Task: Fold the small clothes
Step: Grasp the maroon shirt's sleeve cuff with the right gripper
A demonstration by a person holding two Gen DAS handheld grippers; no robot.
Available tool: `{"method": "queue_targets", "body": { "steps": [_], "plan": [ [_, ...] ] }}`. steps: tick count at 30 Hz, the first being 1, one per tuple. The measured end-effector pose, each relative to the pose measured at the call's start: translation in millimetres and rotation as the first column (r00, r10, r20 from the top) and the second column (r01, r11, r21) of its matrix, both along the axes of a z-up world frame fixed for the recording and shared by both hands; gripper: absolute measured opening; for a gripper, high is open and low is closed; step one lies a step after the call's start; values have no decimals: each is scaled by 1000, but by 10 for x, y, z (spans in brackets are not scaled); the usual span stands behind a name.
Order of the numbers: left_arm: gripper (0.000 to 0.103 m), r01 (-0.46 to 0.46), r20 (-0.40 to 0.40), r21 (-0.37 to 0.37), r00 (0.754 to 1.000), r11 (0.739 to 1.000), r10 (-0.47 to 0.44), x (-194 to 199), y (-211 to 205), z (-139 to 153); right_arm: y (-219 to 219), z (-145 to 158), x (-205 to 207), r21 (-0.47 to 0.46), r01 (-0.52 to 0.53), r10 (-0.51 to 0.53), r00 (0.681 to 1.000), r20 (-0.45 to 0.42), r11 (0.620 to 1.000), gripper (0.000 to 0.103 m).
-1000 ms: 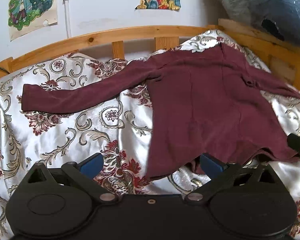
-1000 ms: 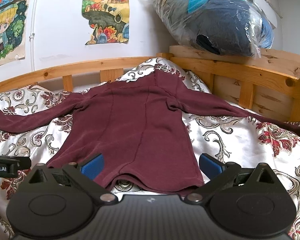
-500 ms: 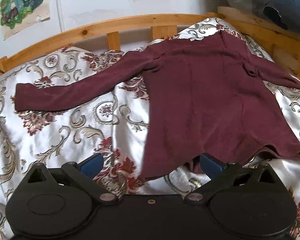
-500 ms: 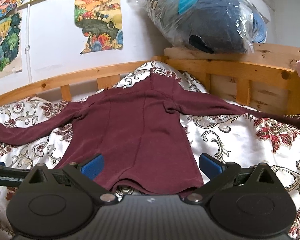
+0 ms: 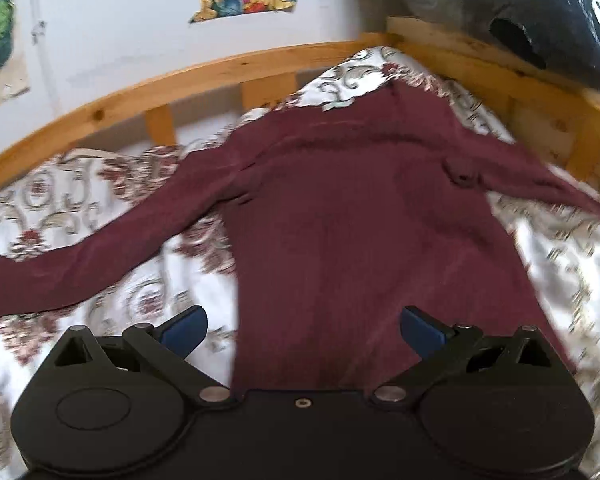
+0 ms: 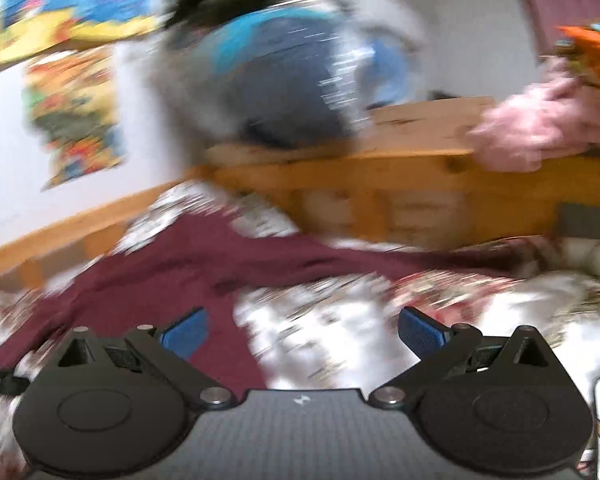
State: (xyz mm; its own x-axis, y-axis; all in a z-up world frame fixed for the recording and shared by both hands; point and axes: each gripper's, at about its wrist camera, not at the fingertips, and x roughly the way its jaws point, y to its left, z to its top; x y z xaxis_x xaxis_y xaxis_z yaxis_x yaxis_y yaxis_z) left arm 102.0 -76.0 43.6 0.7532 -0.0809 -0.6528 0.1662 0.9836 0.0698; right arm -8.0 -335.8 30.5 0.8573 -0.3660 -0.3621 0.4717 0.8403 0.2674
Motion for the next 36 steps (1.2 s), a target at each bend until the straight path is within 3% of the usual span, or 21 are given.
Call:
{"method": "queue_targets", "body": {
  "steps": [4, 9, 13, 18, 25, 30, 32, 36],
  "plan": [
    [102, 19, -3, -63, 1000, 998, -19, 195, -248, -106, -397, 4, 131, 48, 114, -114, 993, -9, 992, 103],
    [102, 78, -85, -106, 993, 991, -87, 330, -554, -456, -821, -54, 361, 11, 205, -203, 977, -65, 979, 101],
    [102, 124, -82, -46, 988, 991, -128, 370, -721, -683, -1111, -147, 485, -2, 303, -301, 948, -106, 953, 86],
    [102, 203, -67, 8, 977, 979, -202, 398, -799, -738, -1463, -350, 632, 6, 422, -413, 890, -194, 907, 70],
    [102, 191, -74, 30, 979, 981, -188, 456, -649, -634, -1752, -620, 856, 65, 463, -424, 852, -307, 884, 61],
    [102, 155, -72, 39, 986, 987, -152, 475, -560, -582, -1740, -734, 929, 92, 462, -409, 848, -336, 882, 39],
    [102, 152, -69, 45, 986, 987, -149, 468, -550, -564, -1747, -736, 930, 104, 452, -400, 858, -322, 886, 24],
    [102, 163, -74, 45, 984, 986, -159, 491, -559, -528, -1722, -684, 940, 88, 430, -395, 879, -267, 898, 16]
  ]
}}
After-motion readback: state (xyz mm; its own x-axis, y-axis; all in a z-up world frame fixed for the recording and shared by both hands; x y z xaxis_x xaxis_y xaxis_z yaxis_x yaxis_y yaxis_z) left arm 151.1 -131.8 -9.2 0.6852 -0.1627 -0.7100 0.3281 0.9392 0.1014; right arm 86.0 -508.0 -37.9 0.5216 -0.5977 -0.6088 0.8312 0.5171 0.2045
